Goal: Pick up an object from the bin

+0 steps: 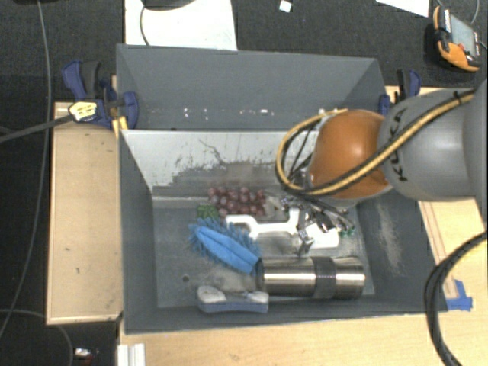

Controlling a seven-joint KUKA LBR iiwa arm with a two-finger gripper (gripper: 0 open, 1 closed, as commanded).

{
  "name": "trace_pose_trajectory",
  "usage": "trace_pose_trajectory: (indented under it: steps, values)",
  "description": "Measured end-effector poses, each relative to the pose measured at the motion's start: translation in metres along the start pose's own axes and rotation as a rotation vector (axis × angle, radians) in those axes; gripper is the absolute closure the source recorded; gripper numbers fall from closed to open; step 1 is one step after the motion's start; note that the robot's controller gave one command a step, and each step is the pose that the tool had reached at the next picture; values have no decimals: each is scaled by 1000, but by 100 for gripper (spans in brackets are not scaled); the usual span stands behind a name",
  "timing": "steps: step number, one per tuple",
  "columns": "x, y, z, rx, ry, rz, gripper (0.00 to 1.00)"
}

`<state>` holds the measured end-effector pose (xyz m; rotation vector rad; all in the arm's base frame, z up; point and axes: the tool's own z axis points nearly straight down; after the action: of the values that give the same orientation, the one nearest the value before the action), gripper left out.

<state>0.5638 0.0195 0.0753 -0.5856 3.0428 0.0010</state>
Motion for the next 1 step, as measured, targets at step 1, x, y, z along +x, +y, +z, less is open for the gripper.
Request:
trace_pose_trajectory:
  steps: [1]
  values:
    - [41,-7,-38,-2,10,175,100]
